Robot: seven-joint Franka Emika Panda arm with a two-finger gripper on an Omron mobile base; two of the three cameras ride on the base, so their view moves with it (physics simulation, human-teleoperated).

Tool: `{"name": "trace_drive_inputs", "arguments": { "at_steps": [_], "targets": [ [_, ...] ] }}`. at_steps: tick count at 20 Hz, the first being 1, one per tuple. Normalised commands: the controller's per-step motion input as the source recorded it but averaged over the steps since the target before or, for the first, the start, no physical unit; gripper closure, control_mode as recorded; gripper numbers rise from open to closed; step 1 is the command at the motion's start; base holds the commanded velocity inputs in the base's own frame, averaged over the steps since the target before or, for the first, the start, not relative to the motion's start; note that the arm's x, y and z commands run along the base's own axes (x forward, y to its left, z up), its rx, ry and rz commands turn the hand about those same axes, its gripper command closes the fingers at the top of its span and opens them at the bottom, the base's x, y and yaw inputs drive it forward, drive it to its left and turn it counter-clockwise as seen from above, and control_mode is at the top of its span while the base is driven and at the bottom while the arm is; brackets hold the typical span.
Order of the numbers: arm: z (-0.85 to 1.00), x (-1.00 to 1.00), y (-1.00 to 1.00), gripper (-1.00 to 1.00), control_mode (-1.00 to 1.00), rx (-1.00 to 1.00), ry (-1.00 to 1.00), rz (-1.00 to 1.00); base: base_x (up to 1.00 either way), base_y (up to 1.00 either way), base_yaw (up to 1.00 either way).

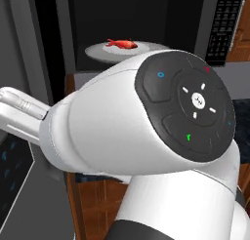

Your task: Transport the fish from the fridge to the microwave and turn on the microwave.

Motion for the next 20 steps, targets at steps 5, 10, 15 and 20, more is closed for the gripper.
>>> {"name": "trace_drive_inputs", "arguments": {
  "at_steps": [5, 10, 15, 20],
  "targets": [
    [0.0, 0.33, -0.15, -1.0, -1.0, 0.0, 0.01, -0.06, 0.0, 0.0, 0.0],
    [0.0, 0.35, -0.19, -1.0, -1.0, 0.0, 0.05, -0.06, 0.0, 0.0, 0.0],
    [0.0, 0.34, -0.21, -1.0, -1.0, 0.0, 0.03, -0.05, 0.0, 0.0, 0.0],
    [0.0, 0.33, -0.25, -1.0, -1.0, 0.0, 0.01, -0.04, 0.0, 0.0, 0.0]
  ]
}}
